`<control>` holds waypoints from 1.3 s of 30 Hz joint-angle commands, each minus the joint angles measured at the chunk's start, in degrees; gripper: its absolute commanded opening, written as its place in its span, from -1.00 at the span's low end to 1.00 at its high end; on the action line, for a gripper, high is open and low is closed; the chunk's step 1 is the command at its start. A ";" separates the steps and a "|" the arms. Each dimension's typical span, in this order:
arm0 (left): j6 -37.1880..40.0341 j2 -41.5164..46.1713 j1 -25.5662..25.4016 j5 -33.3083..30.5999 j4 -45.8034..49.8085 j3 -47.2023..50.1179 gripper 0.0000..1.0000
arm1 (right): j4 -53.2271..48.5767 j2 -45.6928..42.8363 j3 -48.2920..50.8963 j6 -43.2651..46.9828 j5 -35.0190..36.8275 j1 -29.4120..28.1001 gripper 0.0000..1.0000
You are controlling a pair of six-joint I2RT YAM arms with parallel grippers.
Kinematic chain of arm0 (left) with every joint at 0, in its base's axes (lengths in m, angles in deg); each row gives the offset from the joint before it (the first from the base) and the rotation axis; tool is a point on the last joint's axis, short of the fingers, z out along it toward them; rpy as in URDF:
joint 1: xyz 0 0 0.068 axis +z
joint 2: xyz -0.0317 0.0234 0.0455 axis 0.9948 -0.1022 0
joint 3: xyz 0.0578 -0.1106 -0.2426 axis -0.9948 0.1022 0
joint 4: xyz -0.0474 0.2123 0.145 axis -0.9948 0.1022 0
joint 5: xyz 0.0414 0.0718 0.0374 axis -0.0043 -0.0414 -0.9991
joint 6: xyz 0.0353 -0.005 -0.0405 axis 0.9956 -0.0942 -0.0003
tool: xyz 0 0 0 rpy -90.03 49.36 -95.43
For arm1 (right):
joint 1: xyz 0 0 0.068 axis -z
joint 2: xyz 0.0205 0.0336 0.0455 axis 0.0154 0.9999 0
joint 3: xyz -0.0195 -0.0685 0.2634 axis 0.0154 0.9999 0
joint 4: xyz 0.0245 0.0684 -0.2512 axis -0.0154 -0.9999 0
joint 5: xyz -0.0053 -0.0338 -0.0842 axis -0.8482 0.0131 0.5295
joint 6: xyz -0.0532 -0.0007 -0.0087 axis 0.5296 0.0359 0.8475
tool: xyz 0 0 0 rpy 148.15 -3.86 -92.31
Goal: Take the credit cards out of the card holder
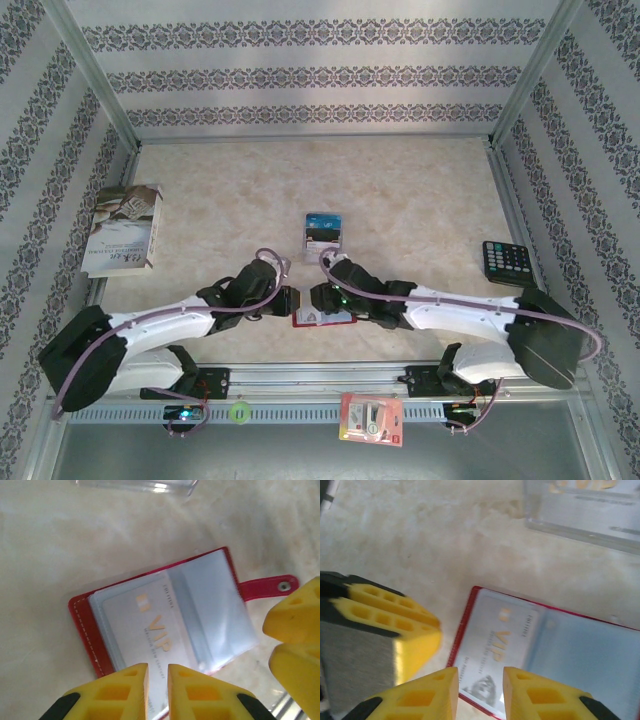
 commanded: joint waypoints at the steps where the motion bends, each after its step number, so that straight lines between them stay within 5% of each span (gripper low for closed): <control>1: 0.92 -3.28 0.65 0.66 -3.30 -1.34 -0.63 | 2.27 4.24 -0.34 -2.94 -6.50 3.12 -0.44; 33: -0.43 -10.77 0.41 0.07 -3.66 0.95 -0.87 | 13.55 9.93 7.04 -11.71 -12.82 5.84 -0.59; 39: -0.82 -10.80 -0.32 -0.13 -3.86 0.87 -0.89 | 14.53 9.99 8.10 -12.78 -11.86 5.84 -0.82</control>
